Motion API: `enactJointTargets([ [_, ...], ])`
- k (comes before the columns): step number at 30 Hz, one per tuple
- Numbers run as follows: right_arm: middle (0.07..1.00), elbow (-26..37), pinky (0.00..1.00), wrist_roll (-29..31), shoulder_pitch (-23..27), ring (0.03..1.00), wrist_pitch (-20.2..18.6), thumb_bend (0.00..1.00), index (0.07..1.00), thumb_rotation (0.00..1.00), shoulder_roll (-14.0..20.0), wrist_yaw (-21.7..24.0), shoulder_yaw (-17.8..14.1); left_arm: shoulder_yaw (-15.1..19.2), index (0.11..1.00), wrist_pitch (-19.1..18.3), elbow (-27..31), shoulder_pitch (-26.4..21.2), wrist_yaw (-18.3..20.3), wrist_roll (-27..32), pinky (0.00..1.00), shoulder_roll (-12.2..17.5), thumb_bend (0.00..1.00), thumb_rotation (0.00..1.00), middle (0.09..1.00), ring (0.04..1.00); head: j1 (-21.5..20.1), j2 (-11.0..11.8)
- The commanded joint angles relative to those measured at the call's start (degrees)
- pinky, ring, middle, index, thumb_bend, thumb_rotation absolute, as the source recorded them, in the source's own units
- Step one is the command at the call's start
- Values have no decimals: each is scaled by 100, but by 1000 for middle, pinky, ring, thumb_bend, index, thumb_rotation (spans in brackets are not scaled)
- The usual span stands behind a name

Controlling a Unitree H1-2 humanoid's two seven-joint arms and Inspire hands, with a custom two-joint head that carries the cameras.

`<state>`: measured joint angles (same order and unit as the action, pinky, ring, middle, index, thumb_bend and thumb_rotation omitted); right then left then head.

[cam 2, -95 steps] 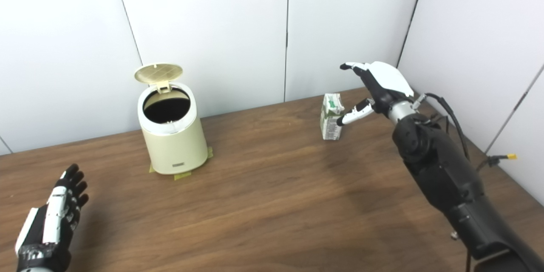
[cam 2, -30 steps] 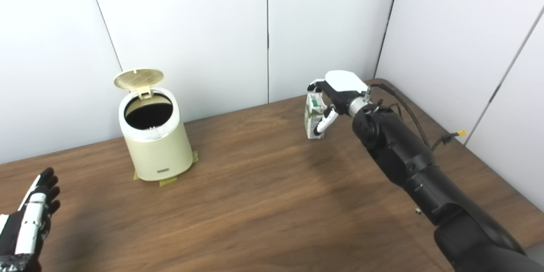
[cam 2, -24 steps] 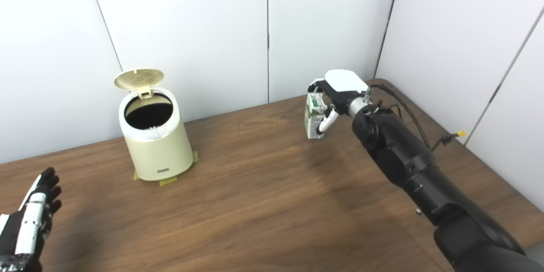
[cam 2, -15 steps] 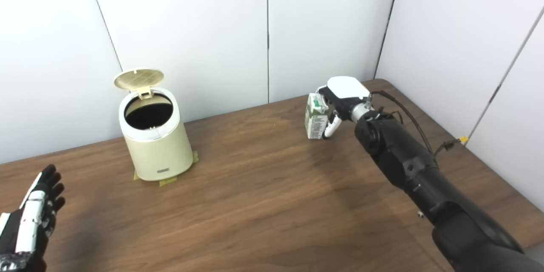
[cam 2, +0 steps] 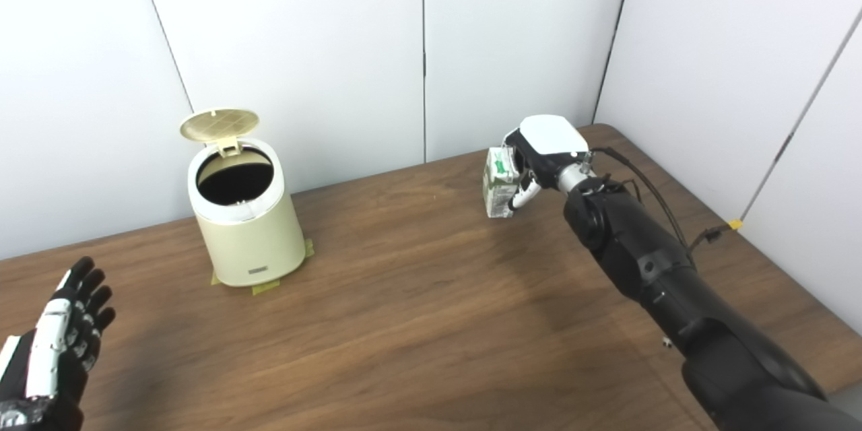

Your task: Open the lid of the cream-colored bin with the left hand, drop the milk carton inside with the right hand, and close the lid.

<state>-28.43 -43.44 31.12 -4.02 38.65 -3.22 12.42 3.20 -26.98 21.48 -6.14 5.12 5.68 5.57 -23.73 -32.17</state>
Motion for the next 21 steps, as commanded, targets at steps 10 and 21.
enactJointTargets([
  [10,483,115,497,122,337,530,64,528,506,6,128,-107,-145,-25,1000,105,127,-147,-26,50,1000,-6,213,995,1000,1000,81,24],
  [21,480,253,505,158,393,539,-130,528,514,5,75,142,-123,17,1000,107,108,-183,-102,74,1000,-57,224,923,1000,1000,115,38],
])
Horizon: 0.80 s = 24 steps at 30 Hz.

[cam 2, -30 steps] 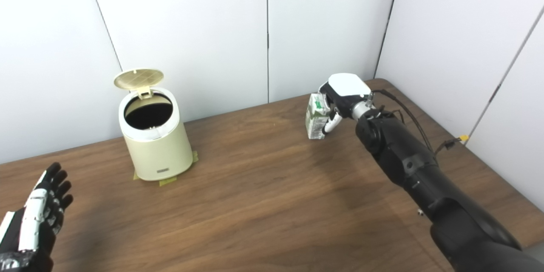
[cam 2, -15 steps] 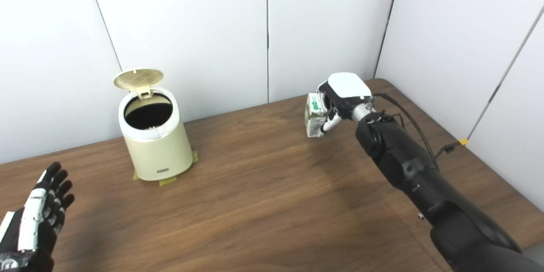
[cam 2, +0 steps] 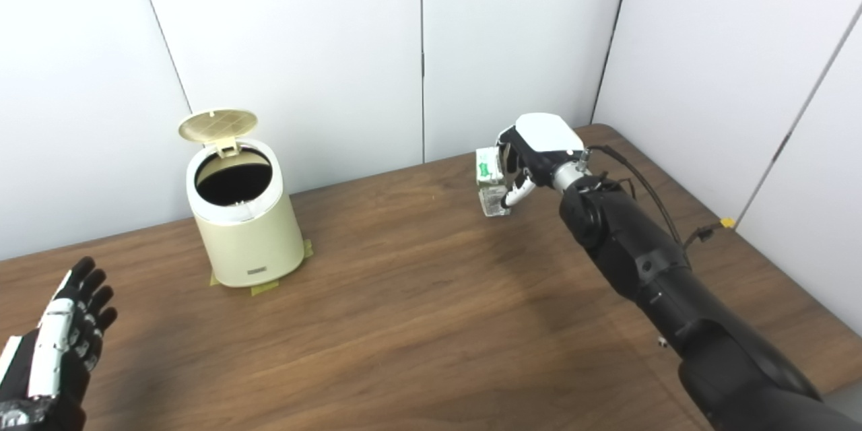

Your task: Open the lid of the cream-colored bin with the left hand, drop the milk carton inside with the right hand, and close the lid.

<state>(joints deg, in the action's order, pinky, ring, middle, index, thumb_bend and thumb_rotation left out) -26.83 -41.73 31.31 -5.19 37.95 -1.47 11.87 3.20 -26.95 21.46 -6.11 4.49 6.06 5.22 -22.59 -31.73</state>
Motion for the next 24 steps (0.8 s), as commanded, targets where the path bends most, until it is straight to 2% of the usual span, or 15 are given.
enactJointTargets([
  [1,482,75,512,-12,381,545,-3,528,512,5,151,-20,-59,28,1000,123,98,-187,-49,45,1000,-37,228,916,1000,1000,0,-6],
  [2,483,76,516,3,381,549,2,528,511,6,161,14,-59,40,1000,108,105,-195,-87,39,1000,-71,229,911,1000,1000,0,8],
  [3,566,80,523,14,375,562,9,524,502,89,171,37,-62,39,1000,89,122,-199,-118,22,1000,-97,229,886,1000,1000,20,3],
  [4,596,84,526,24,365,568,20,523,498,119,179,45,-71,37,1000,76,133,-200,-135,10,1000,-113,227,877,1000,1000,23,-1],
  [5,613,88,530,37,350,573,25,679,576,163,182,45,-89,35,1000,79,132,-199,-141,5,1000,-126,226,873,1000,1000,34,12],
  [6,629,131,542,53,329,584,-8,788,627,193,184,84,-108,17,1000,118,118,-188,-140,-17,1000,-121,224,853,1000,1000,38,28],
  [10,713,253,633,76,282,689,-205,922,724,228,219,341,-123,-8,1000,245,43,-155,-147,-27,1000,-120,219,689,1000,1000,27,35],
  [13,764,387,659,92,254,746,-415,962,771,237,230,579,-136,-44,1000,264,54,-148,-168,-112,1000,-96,214,607,1000,1000,52,47],
  [18,799,482,675,21,278,782,-618,963,793,226,228,767,-94,-37,1000,241,95,-168,-200,-145,1000,-106,226,583,1000,1000,70,-17],
  [24,796,466,665,94,288,781,-570,966,782,224,212,778,-112,1,1000,219,160,-166,-227,-111,1000,-147,200,525,1000,1000,88,4],
])
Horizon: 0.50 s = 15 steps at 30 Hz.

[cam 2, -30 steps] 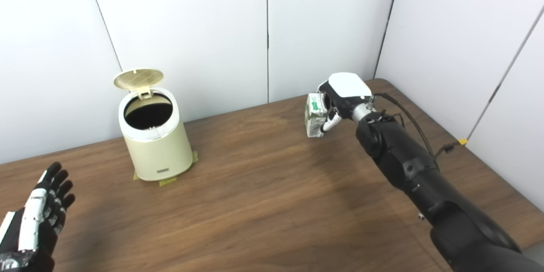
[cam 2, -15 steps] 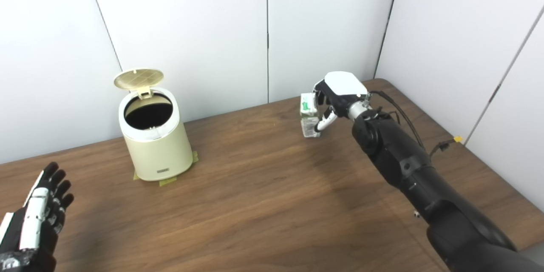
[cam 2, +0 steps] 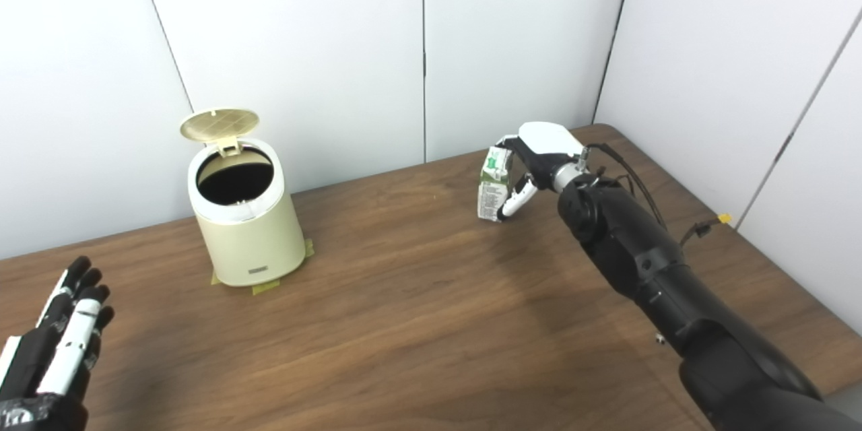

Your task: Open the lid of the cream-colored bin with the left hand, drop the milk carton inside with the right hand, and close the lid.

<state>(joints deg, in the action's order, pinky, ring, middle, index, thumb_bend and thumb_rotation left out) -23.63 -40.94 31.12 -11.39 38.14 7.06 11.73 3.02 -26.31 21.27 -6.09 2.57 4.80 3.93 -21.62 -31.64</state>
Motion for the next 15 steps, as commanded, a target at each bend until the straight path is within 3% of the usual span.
enactJointTargets([
  [1,796,140,667,30,305,782,63,965,783,223,198,-79,-105,31,1000,140,191,-168,-43,29,1000,-26,201,496,1000,1000,-8,-5],
  [9,775,208,599,141,289,740,145,963,773,202,275,-111,-188,26,1000,156,136,-174,-67,-48,1000,-34,187,454,1000,1000,65,84],
  [15,773,278,629,125,277,737,261,947,765,182,334,-247,-230,10,1000,231,44,-159,-24,-30,1000,-16,201,461,1000,1000,64,79],
])
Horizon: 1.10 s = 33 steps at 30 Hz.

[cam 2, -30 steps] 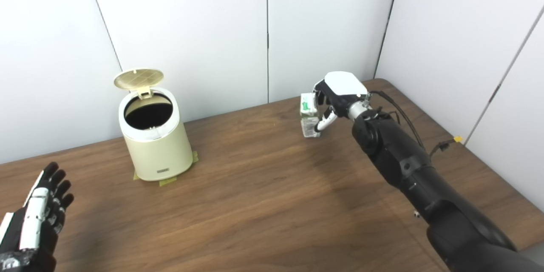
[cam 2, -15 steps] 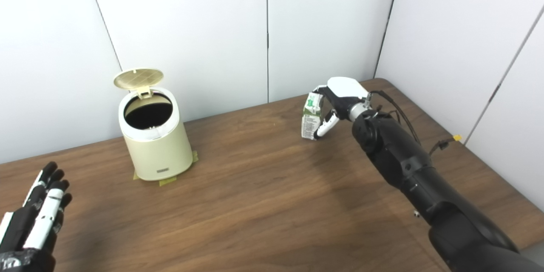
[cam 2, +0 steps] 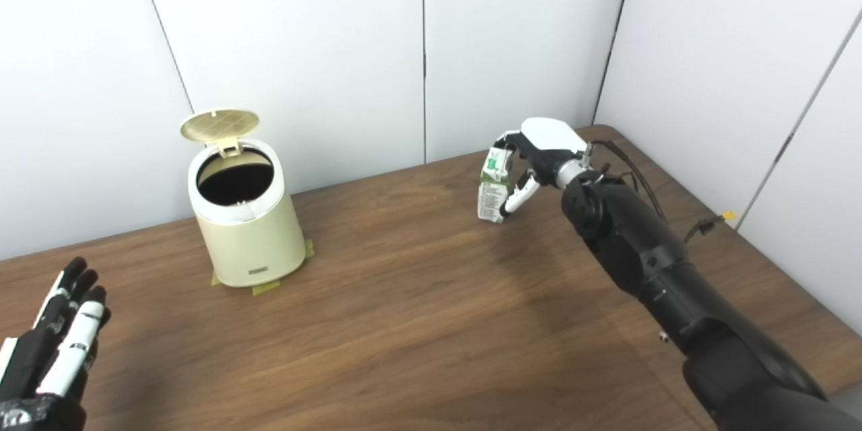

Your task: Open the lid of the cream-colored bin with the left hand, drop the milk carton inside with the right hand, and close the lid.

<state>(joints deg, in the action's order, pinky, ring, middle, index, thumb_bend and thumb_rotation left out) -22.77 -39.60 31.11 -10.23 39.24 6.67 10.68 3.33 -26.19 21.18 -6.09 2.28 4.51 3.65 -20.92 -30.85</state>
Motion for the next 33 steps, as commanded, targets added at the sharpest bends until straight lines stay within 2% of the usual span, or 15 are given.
enactJointTargets([
  [1,770,211,626,-5,273,731,143,942,763,181,218,-217,-137,-37,1000,223,49,-158,16,-13,1000,21,198,462,1000,1000,-6,0],
  [6,774,292,605,46,295,713,-4,936,769,195,181,-84,-183,-76,1000,224,64,-142,22,-54,1000,48,202,545,1000,1000,-22,-75],
  [10,790,494,594,-75,375,717,-145,964,781,210,300,188,-101,-56,1000,157,100,-153,-1,-49,1000,39,200,552,1000,1000,36,-149],
  [17,822,848,653,-271,566,791,-616,1000,786,198,412,958,36,-60,1000,154,31,-150,-29,-91,1000,41,236,593,1000,1000,58,-133],
  [19,865,841,682,-197,648,827,-732,1000,813,190,419,1312,83,-101,1000,175,18,-129,-20,-161,1000,65,278,503,1000,1000,53,-115],
  [20,875,844,684,-164,674,826,-771,999,826,166,423,1451,97,-129,1000,205,12,-115,3,-192,1000,94,297,363,1000,1000,58,-110],
  [21,879,837,687,-162,700,826,-809,1000,835,162,433,1564,123,-157,1000,225,18,-104,27,-217,1000,121,308,287,1000,1000,68,-111],
  [23,885,818,697,-157,750,833,-899,1000,843,160,421,1771,167,-221,1000,210,51,-97,61,-310,1000,191,317,251,1000,1000,78,-118],
  [26,906,821,737,-216,789,872,-1036,1000,847,160,399,1927,227,-223,1000,190,77,-96,77,-314,1000,207,335,252,1000,1000,81,-122],
  [33,871,752,765,-249,758,861,-1064,961,815,129,282,1780,245,-192,1000,189,121,-67,104,-225,1000,229,339,242,1000,1000,52,-159],
])
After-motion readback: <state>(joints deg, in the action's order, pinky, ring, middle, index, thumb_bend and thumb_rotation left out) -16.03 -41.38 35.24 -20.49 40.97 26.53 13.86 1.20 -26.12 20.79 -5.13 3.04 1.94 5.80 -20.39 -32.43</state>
